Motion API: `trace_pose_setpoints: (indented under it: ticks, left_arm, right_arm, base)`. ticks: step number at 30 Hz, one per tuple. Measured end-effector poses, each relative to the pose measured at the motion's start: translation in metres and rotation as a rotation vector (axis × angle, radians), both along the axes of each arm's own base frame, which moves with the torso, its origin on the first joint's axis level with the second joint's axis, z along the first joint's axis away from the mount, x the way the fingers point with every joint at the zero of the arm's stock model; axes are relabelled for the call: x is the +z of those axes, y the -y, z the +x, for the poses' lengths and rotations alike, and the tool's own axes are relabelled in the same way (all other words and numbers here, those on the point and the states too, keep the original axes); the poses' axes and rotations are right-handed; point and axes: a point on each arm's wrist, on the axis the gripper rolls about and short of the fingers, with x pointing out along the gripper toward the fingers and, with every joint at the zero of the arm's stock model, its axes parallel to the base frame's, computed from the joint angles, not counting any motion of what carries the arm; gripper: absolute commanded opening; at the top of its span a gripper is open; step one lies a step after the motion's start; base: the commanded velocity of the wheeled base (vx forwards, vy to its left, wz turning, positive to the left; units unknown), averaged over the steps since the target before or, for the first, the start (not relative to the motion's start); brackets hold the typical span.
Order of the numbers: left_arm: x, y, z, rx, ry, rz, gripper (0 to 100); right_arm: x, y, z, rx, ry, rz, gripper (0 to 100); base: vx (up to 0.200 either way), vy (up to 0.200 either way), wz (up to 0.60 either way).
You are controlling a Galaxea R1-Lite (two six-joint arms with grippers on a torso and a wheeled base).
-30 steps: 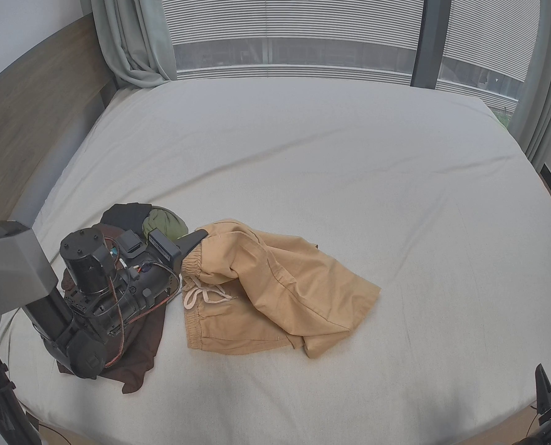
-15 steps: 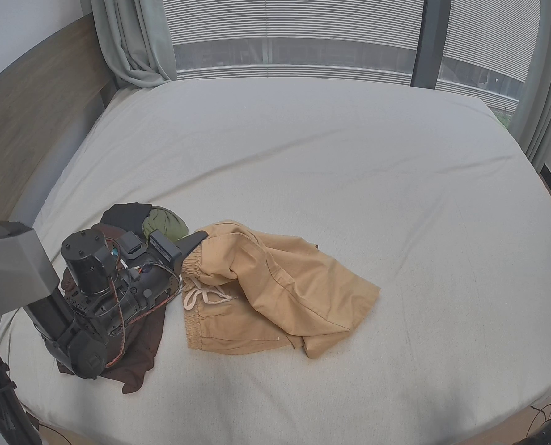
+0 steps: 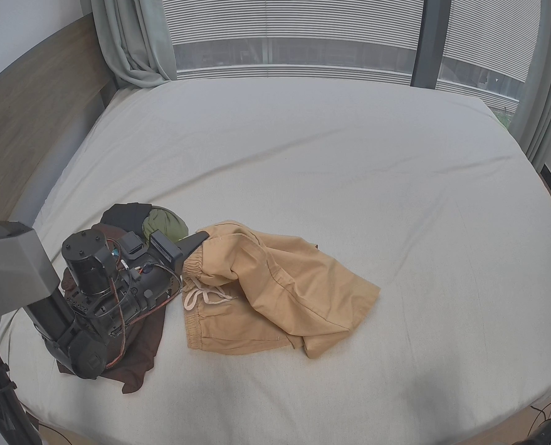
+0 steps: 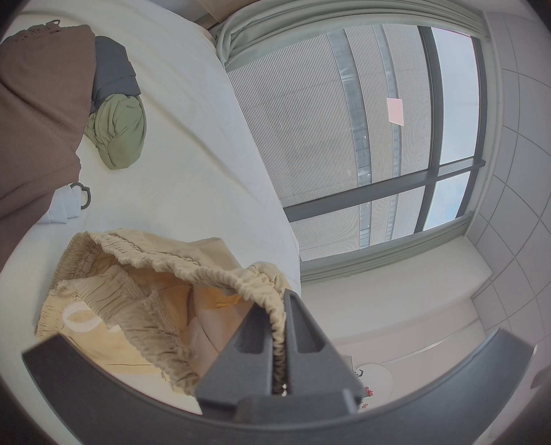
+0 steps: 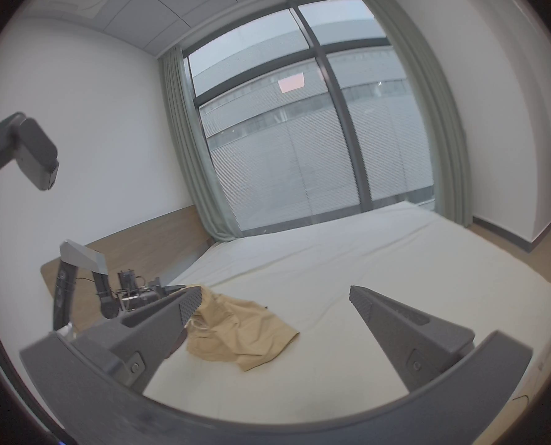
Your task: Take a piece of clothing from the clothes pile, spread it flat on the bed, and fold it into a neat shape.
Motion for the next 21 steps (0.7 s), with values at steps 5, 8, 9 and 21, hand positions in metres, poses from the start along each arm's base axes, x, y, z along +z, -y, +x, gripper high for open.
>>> trace_pose_setpoints:
  ticks: [5, 8, 9, 21]
  left_arm:
    - [0.000, 0.000, 0.000, -0.001, 0.000, 0.000, 0]
    - [0.000, 0.000, 0.000, 0.000, 0.000, 0.000, 0]
    - [0.000, 0.000, 0.000, 0.000, 0.001, 0.000, 0]
    - [0.000, 0.000, 0.000, 0.002, 0.002, 0.000, 0]
  right_arm:
    - [0.024, -0.004, 0.024, 0.074, -0.056, 0.015, 100]
    - [0.036, -0.007, 0.040, 0.114, -0.083, 0.015, 100]
    - [0.039, -0.008, 0.045, 0.130, -0.093, 0.015, 100]
    - [0.056, -0.035, 0.109, 0.286, -0.127, 0.008, 100]
  base:
    - [0.000, 0.000, 0.00]
    - [0.000, 0.000, 0.00]
    - [0.000, 0.000, 0.00]
    - [0.000, 0.000, 0.00]
